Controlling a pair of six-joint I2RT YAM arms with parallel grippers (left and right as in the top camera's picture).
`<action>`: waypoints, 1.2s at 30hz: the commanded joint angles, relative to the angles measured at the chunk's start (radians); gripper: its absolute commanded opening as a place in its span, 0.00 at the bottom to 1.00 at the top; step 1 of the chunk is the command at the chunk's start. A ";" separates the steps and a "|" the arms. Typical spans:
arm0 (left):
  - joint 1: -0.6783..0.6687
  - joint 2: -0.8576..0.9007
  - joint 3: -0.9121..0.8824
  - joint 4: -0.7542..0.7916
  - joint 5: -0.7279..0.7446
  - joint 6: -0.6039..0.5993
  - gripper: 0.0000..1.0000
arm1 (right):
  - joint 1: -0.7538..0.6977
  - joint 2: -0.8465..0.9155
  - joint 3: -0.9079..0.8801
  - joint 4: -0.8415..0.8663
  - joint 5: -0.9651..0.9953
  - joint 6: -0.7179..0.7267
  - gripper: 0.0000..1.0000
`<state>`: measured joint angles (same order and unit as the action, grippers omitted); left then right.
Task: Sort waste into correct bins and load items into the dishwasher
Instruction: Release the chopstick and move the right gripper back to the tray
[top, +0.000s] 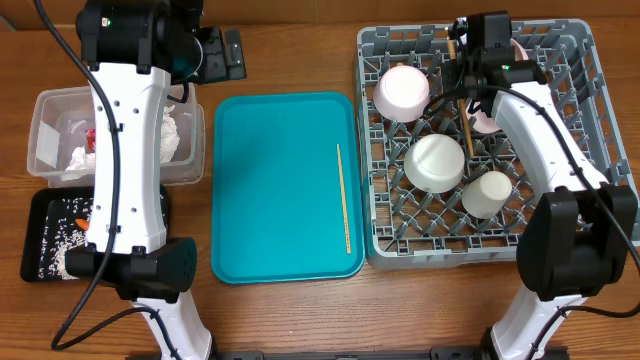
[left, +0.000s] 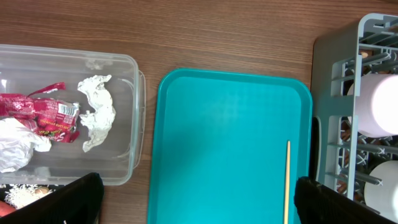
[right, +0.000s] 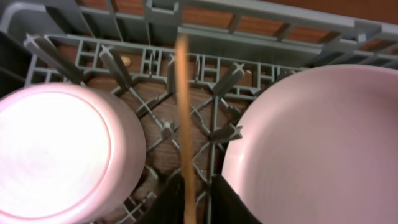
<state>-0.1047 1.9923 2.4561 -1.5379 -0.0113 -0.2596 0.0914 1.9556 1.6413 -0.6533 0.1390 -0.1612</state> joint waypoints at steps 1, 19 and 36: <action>-0.007 -0.023 0.019 0.002 0.011 -0.010 1.00 | -0.004 -0.006 -0.001 0.015 -0.002 -0.004 0.27; -0.007 -0.023 0.019 0.001 0.011 -0.010 1.00 | 0.135 -0.134 0.133 -0.170 -0.286 0.325 0.37; -0.007 -0.023 0.019 0.001 0.011 -0.010 1.00 | 0.559 -0.093 -0.032 -0.144 -0.322 0.500 0.47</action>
<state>-0.1047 1.9923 2.4561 -1.5379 -0.0113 -0.2596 0.6243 1.8423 1.6489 -0.8177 -0.2379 0.2855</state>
